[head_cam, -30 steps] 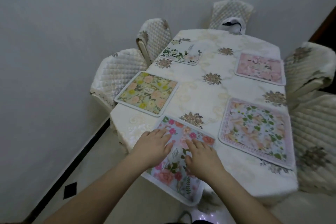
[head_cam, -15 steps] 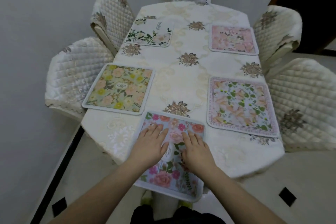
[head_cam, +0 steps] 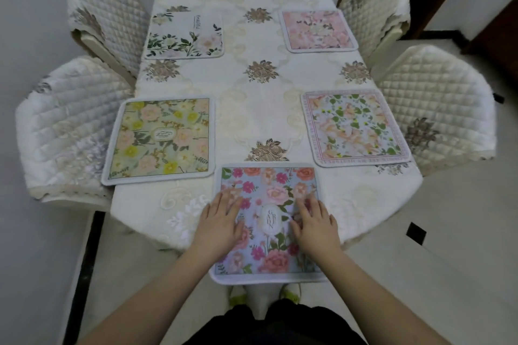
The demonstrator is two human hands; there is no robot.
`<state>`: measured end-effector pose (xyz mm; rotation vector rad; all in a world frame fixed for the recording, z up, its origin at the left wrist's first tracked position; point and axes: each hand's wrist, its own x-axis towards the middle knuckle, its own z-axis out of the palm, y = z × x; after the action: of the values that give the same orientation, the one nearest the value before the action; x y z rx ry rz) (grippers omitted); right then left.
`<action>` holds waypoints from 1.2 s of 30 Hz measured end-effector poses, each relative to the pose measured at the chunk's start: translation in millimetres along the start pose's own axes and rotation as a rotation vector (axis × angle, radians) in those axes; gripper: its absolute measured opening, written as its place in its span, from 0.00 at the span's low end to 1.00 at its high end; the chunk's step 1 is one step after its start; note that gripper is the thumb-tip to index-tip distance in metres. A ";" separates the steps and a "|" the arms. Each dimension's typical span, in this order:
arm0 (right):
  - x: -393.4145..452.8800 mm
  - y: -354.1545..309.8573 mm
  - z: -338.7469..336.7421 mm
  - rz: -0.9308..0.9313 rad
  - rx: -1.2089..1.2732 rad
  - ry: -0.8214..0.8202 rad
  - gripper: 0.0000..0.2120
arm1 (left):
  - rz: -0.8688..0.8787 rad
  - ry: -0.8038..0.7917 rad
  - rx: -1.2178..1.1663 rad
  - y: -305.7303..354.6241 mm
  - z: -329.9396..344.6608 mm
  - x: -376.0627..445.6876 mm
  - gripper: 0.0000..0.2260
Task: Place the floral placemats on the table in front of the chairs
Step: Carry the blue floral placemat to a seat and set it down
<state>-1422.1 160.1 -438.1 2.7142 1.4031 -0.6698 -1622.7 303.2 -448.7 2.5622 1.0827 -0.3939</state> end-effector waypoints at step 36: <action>-47.3 43.1 -73.5 0.260 1.099 0.307 0.30 | -0.189 0.175 -1.450 16.4 -91.1 -10.2 0.16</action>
<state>-1385.5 112.7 -361.3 3.8532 0.7450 -1.3486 -1606.4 322.6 -359.0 1.2042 1.0428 0.4646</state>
